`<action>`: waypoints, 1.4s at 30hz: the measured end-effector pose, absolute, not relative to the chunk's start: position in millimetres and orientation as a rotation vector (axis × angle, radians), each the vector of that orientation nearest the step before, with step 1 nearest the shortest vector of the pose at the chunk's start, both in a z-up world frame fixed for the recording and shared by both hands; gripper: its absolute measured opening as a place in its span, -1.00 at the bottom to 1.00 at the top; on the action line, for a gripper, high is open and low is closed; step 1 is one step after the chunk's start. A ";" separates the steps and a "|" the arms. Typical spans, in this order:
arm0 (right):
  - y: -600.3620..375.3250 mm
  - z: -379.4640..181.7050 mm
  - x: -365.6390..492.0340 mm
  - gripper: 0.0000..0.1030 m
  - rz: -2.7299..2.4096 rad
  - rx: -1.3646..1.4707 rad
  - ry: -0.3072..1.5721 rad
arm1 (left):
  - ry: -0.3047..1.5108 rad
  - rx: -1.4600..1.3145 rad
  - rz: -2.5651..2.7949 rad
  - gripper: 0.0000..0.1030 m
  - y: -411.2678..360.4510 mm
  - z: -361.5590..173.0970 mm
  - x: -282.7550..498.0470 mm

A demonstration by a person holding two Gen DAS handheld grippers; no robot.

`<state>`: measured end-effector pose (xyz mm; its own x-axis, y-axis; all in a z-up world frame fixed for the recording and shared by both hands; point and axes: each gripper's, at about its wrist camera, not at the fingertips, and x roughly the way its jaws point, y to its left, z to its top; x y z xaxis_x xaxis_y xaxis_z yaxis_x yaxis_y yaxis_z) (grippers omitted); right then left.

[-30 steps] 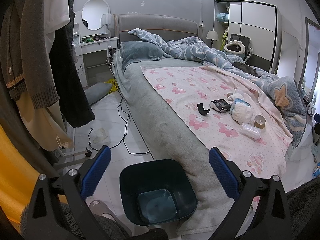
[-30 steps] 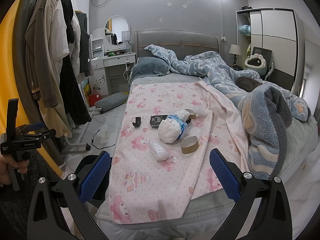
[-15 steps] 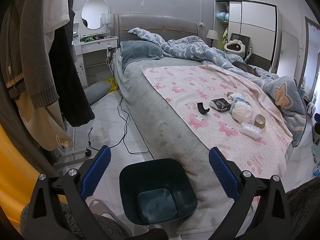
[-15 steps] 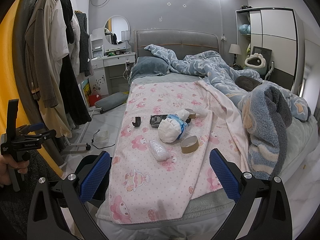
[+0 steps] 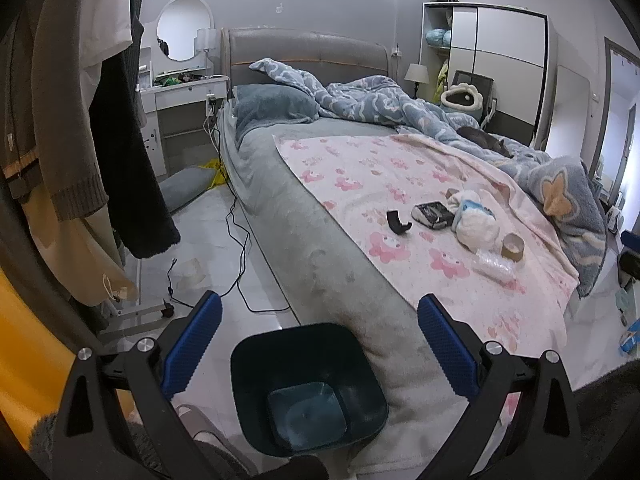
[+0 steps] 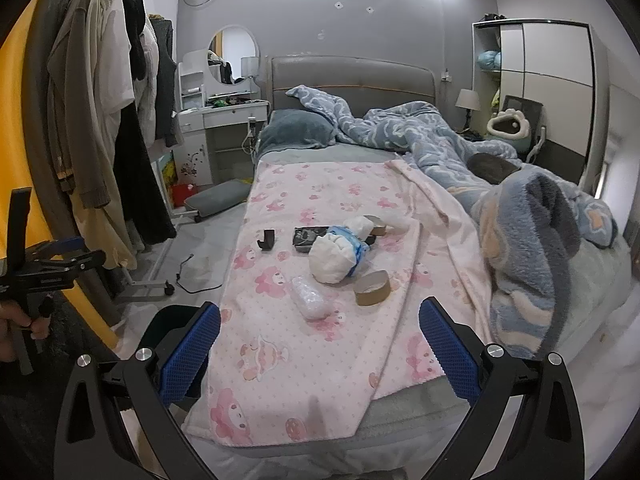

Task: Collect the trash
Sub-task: 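Grasp the clear bubble-wrap roll with the left tool while the right tool grasps the tape ring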

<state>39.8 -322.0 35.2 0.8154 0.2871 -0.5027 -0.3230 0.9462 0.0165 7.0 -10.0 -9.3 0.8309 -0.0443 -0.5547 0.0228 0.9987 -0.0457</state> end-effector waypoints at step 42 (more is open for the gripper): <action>-322.6 -41.1 207.3 0.53 0.440 -0.249 0.735 | 0.736 0.095 -0.664 0.55 -151.2 -66.4 129.0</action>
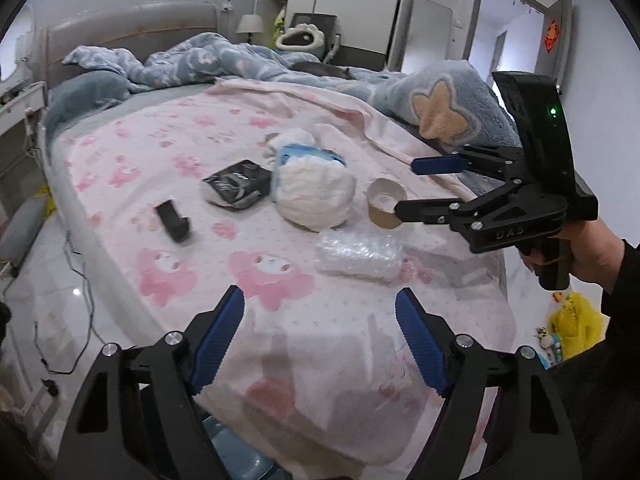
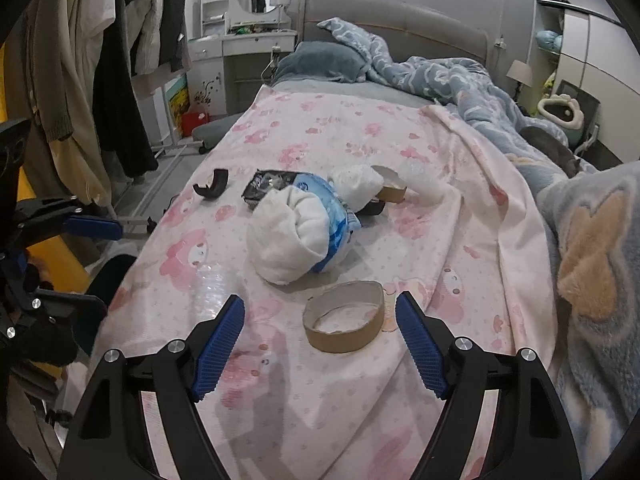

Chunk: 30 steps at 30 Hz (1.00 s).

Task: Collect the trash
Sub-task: 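Grasp the clear bubble-wrap roll with the left tool while the right tool grasps the tape ring, then carry the bubble wrap and tape ring over the green bin with both tools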

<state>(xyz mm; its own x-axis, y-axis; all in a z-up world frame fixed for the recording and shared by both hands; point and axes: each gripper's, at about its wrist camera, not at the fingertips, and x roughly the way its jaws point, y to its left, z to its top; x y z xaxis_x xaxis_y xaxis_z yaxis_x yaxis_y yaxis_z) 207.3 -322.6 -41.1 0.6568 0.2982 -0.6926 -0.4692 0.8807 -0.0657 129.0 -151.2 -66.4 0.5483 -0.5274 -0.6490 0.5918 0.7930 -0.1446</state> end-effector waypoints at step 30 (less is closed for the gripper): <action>-325.0 -74.2 240.7 0.42 0.448 -0.234 0.834 | 0.788 0.003 -0.722 0.19 -181.5 -81.9 169.9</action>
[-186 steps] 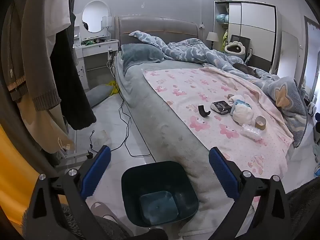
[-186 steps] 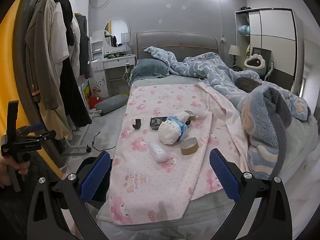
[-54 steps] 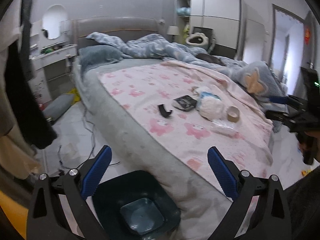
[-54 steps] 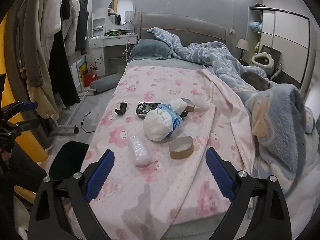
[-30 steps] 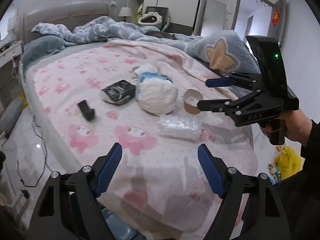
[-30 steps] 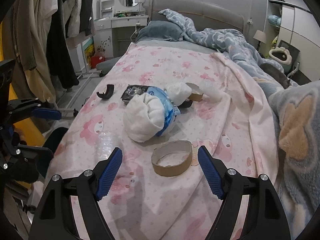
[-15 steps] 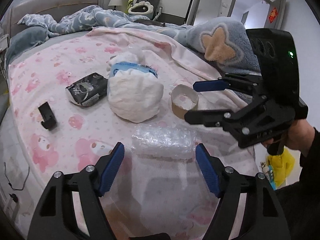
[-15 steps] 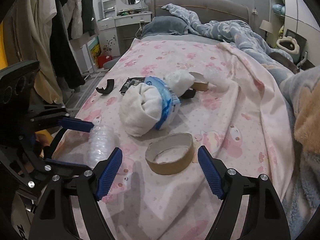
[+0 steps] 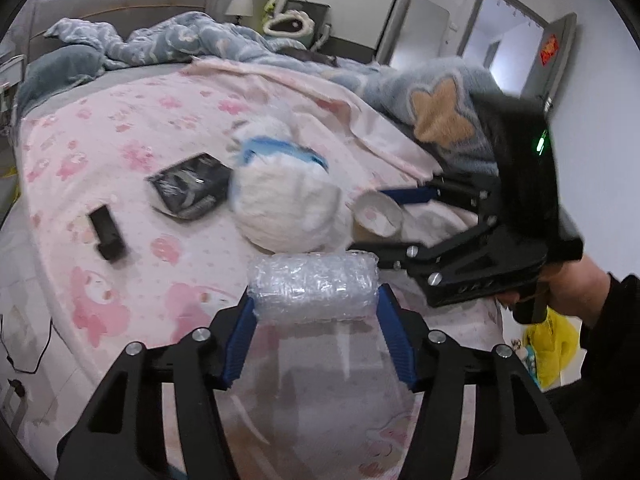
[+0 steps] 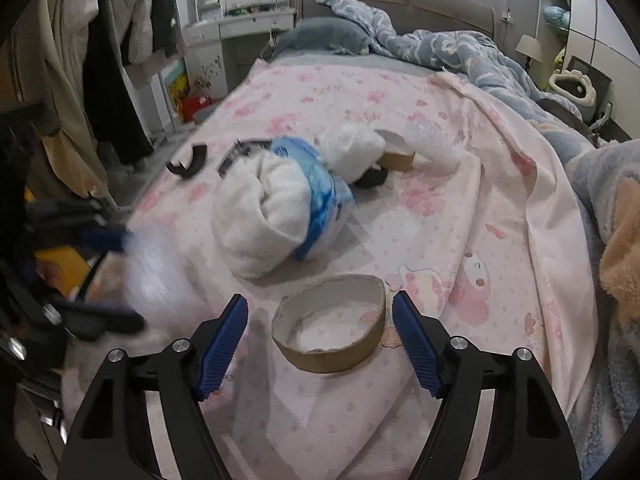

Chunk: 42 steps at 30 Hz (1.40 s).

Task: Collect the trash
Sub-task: 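Carry the bubble wrap and tape ring over the green bin with both tools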

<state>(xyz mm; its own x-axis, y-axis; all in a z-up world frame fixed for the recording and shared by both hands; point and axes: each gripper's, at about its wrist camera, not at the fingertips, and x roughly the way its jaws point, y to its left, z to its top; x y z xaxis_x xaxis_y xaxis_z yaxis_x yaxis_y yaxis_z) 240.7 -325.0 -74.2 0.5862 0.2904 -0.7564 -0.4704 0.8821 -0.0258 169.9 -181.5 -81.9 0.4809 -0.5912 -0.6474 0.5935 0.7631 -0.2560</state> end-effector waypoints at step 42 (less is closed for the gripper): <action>-96.4 -53.2 235.8 -0.03 0.525 -0.069 0.835 | 1.152 -0.051 -0.219 0.21 32.2 -184.6 150.1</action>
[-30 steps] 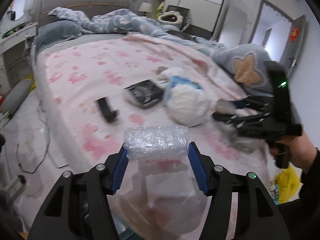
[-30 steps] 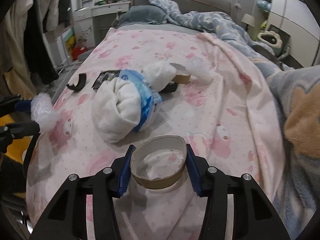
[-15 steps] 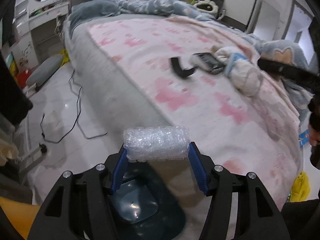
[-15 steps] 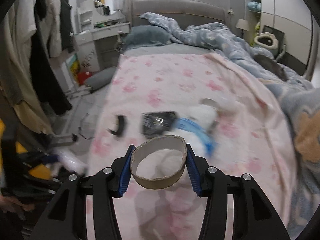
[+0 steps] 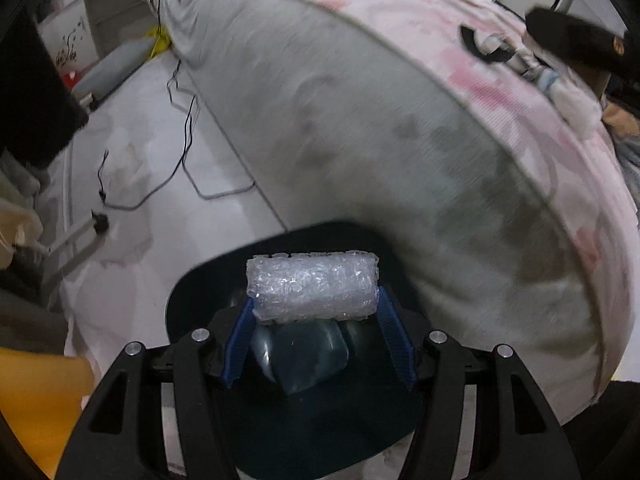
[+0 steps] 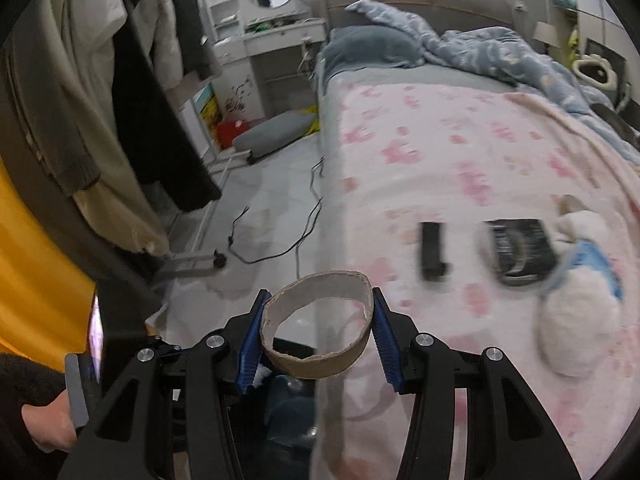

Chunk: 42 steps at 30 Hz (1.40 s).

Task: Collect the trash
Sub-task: 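Carry the bubble wrap and tape ring over the green bin with both tools, then open the left tool over the bin while the right tool releases the tape ring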

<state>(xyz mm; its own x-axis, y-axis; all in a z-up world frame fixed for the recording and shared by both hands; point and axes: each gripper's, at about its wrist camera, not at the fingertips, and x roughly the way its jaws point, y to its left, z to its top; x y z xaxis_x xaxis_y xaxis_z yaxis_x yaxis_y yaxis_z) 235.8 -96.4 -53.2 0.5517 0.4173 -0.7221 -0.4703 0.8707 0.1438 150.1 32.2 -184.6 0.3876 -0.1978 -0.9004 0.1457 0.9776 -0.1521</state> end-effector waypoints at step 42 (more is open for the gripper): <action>29.7 -212.7 260.8 -0.03 0.531 -0.221 1.179 | 1.020 -0.148 -0.148 0.40 146.5 -149.9 126.5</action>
<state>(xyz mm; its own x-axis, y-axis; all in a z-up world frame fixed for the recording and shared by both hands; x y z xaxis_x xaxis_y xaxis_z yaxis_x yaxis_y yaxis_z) 260.8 29.7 -212.7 0.2776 0.2784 -0.9195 -0.5039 0.8570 0.1074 126.5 146.5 -149.9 0.5155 -0.1918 -0.8352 0.0536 0.9799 -0.1920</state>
